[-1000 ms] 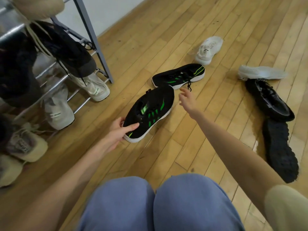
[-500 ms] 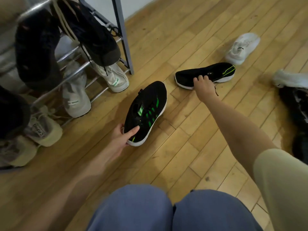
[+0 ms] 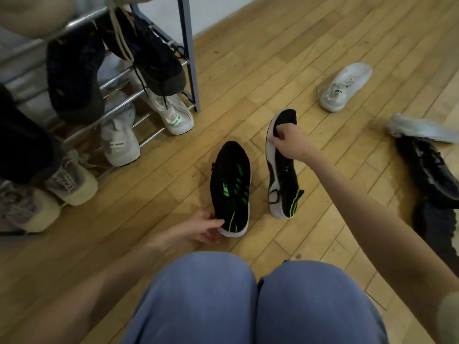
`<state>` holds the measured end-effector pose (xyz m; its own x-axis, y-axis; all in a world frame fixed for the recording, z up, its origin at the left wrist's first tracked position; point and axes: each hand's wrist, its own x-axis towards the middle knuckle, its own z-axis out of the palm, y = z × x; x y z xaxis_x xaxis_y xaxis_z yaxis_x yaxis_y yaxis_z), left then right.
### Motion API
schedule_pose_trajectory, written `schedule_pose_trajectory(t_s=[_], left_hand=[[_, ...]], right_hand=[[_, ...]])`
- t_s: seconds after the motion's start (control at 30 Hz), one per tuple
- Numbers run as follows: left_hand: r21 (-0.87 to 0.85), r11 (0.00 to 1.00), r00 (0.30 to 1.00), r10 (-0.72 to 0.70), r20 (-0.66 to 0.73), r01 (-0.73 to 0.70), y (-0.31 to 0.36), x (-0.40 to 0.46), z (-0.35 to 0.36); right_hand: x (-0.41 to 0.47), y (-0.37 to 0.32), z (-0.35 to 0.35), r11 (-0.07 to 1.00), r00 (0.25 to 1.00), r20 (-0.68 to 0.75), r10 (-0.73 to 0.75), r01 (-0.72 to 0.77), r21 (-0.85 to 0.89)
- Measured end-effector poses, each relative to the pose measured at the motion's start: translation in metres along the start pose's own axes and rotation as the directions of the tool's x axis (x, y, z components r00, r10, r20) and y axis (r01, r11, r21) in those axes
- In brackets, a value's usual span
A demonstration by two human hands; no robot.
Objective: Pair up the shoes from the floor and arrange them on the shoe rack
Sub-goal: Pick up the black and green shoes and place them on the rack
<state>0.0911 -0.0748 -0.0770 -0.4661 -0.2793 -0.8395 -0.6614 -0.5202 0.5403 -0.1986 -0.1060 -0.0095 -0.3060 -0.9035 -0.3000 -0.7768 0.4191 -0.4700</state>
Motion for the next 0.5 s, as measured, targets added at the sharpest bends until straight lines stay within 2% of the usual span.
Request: schedule_pose_trajectory(t_s=[0.07,0.1,0.2,0.27,0.33,0.4,0.5], left_hand=[[0.152,0.988,0.995,0.053,-0.079,-0.040,-0.003,-0.007,-0.005],[0.161,0.984,0.986,0.102,-0.130,-0.081,-0.001,-0.012,-0.007],[-0.136,0.971,0.960,0.162,-0.228,-0.196,0.003,-0.030,-0.015],[-0.225,0.924,0.937,0.258,-0.234,-0.311,0.000,-0.046,-0.020],[-0.113,0.911,0.900,0.360,-0.248,-0.396,-0.011,-0.057,-0.023],[0.004,0.906,0.852,0.400,-0.337,-0.424,-0.025,-0.064,-0.027],[0.010,0.900,0.792,0.389,-0.471,-0.436,-0.044,-0.069,-0.038]], right_hand=[[-0.015,-0.018,-0.004,0.964,0.997,0.030,0.066,-0.072,0.255],[-0.021,-0.028,-0.003,0.929,0.995,0.037,0.096,-0.103,0.355],[-0.030,-0.065,0.010,0.825,0.987,0.041,0.154,-0.152,0.545],[-0.034,-0.093,0.023,0.769,0.986,0.028,0.166,-0.147,0.621],[-0.037,-0.120,0.038,0.717,0.987,0.023,0.158,-0.130,0.685],[-0.043,-0.142,0.054,0.644,0.992,0.053,0.119,-0.118,0.756],[-0.052,-0.163,0.067,0.625,0.990,0.138,-0.002,-0.106,0.773]])
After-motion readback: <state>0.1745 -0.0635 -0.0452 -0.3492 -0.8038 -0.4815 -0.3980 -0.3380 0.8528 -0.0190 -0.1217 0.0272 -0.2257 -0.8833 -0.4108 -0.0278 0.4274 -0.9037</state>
